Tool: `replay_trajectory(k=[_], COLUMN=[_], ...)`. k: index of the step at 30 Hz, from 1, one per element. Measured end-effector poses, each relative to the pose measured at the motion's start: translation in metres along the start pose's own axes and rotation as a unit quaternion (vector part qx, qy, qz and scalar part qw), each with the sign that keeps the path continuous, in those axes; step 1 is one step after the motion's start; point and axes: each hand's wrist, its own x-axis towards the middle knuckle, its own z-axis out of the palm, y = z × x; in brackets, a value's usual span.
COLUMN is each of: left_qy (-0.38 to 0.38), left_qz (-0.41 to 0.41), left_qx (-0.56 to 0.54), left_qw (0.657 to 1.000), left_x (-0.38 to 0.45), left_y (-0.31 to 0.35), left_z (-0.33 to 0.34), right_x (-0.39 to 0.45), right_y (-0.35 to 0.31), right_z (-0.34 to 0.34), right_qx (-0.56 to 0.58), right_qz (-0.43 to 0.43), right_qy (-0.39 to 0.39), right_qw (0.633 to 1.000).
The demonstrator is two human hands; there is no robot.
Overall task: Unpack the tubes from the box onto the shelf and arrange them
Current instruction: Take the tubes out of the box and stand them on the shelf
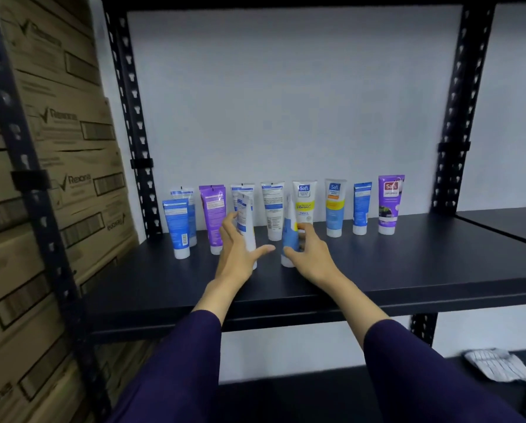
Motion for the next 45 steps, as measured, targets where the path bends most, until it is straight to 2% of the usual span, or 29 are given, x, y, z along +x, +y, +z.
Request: replay_trajectory(k=[3, 5, 9, 16, 26, 31, 36, 39, 45], left_qy=[-0.012, -0.030, -0.060, -0.036, -0.025, -0.029, -0.001, -0.008, -0.106], left_qz=[-0.024, -0.004, 0.025, 0.025, 0.008, -0.018, -0.054, -0.026, 0.053], left_qx=[-0.093, -0.111, -0.067, 0.012, 0.138, 0.143, 0.188, 0.211, 0.151], left_qw=[0.995, 0.993, 0.996, 0.999, 0.990, 0.989, 0.981, 0.977, 0.981], left_x=[0.003, 0.004, 0.017, 0.049, 0.046, 0.030, 0.002, -0.011, -0.047], left_y=[-0.003, -0.009, -0.020, -0.035, -0.037, -0.021, 0.006, 0.029, 0.092], left_z=[0.001, 0.005, 0.009, 0.019, 0.019, 0.016, 0.011, 0.010, 0.036], right_x=[0.016, 0.026, 0.048, 0.071, 0.068, 0.057, 0.029, 0.003, -0.064], right_y=[0.004, 0.008, 0.017, 0.032, 0.033, 0.033, 0.022, 0.007, -0.015], right_z=[0.003, 0.006, 0.012, 0.013, 0.013, 0.005, -0.009, -0.027, -0.097], right_qx=[0.006, 0.004, -0.010, -0.023, -0.034, -0.102, -0.132, -0.189, -0.325], right_qz=[0.013, 0.017, 0.021, 0.022, 0.032, 0.066, 0.036, 0.012, 0.007], right_qy=[-0.010, -0.015, -0.024, -0.069, -0.096, -0.024, 0.028, 0.038, 0.089], right_qw=[1.000, 1.000, 0.999, 0.997, 0.994, 0.992, 0.990, 0.981, 0.941])
